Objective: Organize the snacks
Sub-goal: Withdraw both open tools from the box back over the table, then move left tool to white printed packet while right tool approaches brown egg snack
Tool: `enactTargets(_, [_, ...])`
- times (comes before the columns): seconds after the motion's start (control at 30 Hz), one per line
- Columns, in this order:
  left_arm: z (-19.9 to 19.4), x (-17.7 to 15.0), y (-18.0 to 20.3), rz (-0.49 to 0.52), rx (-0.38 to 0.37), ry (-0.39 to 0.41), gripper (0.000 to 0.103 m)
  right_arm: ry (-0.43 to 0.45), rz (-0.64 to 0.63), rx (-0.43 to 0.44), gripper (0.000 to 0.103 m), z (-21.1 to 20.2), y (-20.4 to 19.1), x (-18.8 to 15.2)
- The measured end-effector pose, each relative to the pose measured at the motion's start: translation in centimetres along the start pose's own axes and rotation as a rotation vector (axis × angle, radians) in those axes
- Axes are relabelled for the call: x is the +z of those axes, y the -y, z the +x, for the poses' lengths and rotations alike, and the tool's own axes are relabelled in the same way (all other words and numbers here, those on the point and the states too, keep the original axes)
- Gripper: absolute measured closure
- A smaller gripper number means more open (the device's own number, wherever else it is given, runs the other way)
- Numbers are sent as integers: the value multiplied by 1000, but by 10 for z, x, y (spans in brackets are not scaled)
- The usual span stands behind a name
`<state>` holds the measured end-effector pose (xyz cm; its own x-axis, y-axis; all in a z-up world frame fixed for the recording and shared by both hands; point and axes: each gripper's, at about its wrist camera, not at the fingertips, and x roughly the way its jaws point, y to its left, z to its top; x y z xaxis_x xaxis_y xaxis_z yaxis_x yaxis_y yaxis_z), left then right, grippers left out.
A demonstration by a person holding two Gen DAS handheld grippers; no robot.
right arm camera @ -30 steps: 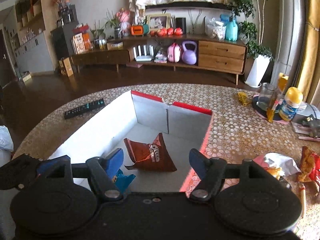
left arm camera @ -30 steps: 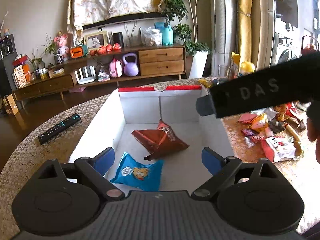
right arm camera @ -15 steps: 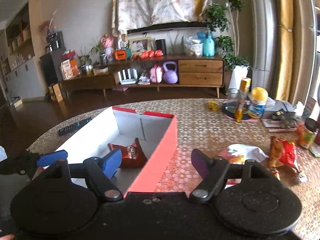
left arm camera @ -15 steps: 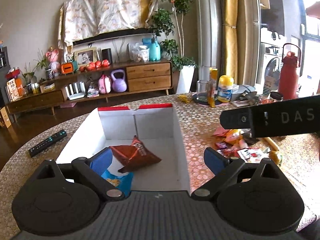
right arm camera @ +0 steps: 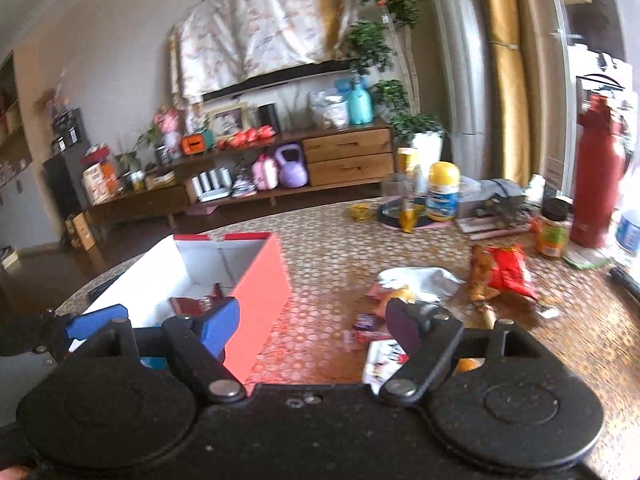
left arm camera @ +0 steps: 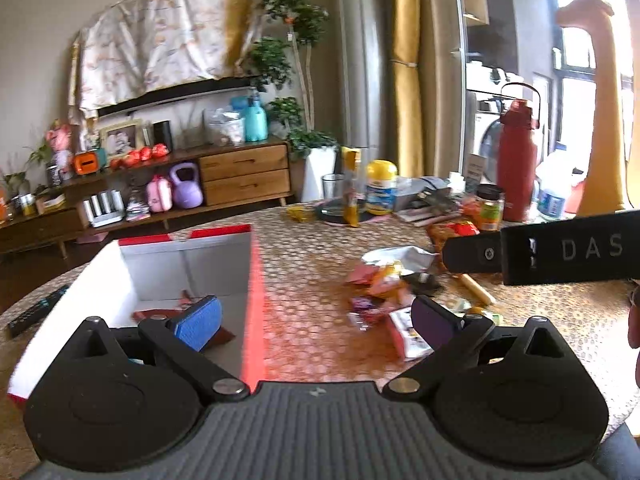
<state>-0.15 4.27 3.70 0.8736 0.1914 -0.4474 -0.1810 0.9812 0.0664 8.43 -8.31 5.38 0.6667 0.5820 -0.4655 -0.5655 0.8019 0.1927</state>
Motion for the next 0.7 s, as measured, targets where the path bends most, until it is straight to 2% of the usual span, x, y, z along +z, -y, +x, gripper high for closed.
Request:
enactTargets(0.43, [25,-11,36,33,-46,-29,1,4,117,-115,21,-18,68,-33])
enactTargets(0.7, [52,-18,55,58,-70,-59,1,14,122,-172,19,-19,87,-49])
